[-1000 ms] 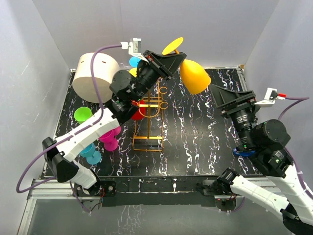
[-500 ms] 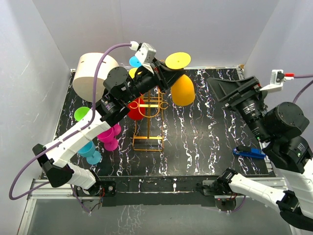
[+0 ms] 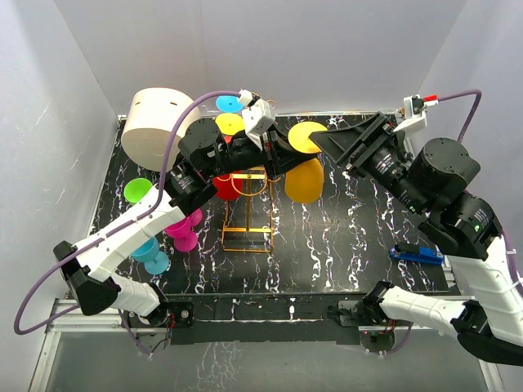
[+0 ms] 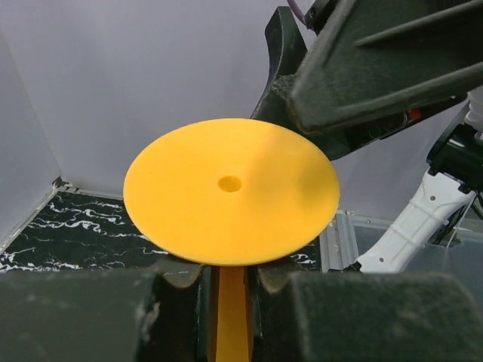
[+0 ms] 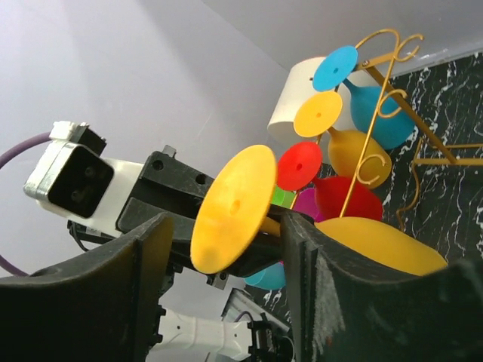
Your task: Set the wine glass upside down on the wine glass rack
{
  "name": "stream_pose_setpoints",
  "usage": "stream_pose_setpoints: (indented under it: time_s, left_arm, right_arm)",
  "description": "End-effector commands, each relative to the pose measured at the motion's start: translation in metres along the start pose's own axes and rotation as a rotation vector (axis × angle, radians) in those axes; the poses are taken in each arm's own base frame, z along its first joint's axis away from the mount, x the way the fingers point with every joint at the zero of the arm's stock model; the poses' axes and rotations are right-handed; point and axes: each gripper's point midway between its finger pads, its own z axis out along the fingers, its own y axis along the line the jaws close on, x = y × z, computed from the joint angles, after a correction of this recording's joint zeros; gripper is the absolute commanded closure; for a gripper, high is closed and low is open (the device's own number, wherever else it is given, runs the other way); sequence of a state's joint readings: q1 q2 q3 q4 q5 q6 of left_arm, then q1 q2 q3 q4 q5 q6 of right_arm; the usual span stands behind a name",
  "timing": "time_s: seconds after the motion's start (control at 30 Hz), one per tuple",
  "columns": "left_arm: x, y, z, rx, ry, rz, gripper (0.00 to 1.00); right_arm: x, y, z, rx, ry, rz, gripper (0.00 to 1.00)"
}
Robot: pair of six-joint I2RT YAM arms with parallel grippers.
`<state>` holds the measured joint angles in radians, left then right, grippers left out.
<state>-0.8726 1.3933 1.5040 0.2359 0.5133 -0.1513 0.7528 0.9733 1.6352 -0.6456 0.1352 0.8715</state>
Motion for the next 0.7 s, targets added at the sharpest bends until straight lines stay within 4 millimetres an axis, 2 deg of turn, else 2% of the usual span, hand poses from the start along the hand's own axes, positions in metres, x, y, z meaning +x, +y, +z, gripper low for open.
stream_pose_setpoints:
  time_s: [0.0, 0.1, 0.2, 0.67]
  left_arm:
    - [-0.037, -0.029, -0.020, 0.096, -0.088, 0.107, 1.00]
    - [-0.036, -0.033, -0.024, 0.111, -0.091, 0.123, 1.00]
    - [-0.036, -0.035, -0.027, 0.117, -0.098, 0.132, 1.00]
    - [-0.028, -0.045, -0.027, 0.185, -0.076, 0.125, 1.00]
  right_arm:
    - [-0.011, -0.007, -0.011, 0.054, -0.056, 0.083, 0.50]
    - [-0.014, -0.016, -0.013, 0.090, -0.089, 0.117, 0.60]
    - [-0.008, -0.014, -0.011, 0.054, -0.081, 0.139, 0.63]
    - [0.011, 0.000, -0.006, -0.021, 0.019, 0.166, 0.64]
